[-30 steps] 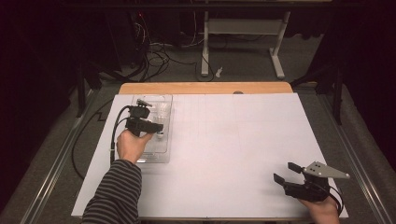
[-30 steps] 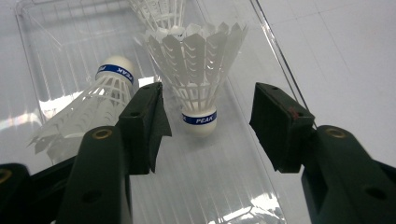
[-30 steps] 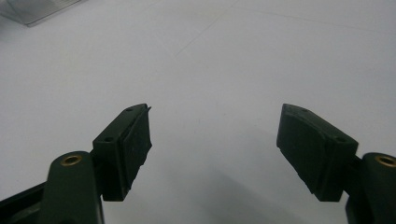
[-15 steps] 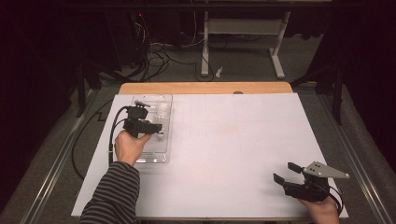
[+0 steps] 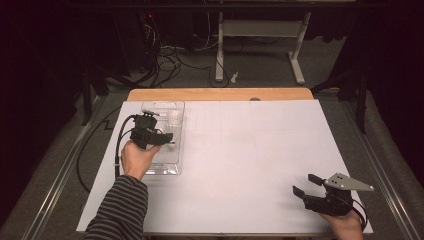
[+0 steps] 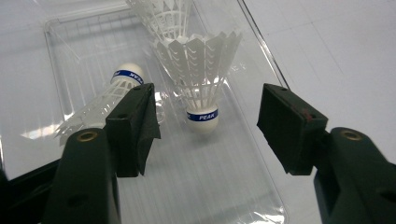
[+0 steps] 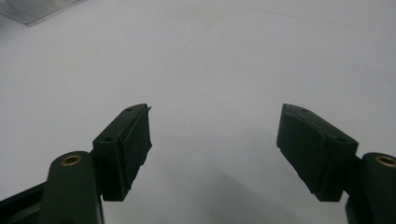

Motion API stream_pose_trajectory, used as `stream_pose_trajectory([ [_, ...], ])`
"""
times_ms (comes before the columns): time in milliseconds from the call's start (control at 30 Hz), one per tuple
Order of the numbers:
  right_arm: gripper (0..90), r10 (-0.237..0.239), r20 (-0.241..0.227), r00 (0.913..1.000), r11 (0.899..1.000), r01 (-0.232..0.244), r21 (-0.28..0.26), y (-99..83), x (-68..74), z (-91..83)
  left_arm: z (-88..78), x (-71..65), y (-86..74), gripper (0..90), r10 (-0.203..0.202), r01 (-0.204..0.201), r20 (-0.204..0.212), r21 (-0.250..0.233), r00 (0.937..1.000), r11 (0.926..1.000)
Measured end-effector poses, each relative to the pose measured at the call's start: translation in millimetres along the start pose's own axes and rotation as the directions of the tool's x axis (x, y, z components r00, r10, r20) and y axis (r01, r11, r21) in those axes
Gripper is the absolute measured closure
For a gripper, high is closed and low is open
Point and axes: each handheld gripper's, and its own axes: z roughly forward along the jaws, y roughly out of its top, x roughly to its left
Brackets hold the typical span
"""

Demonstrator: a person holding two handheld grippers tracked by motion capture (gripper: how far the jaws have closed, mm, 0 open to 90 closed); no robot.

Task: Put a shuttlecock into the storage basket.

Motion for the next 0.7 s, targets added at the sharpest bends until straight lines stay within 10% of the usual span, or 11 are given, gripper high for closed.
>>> stream_pose_trajectory([
  [700,26.6,0.0,0.001,1.0,1.0,0.0,0.001,0.0,-0.1,0.1,-14.4,-4.7,-11.1,38.1,0.04,-0.039,0.013,-0.051,0.9991,0.9979],
])
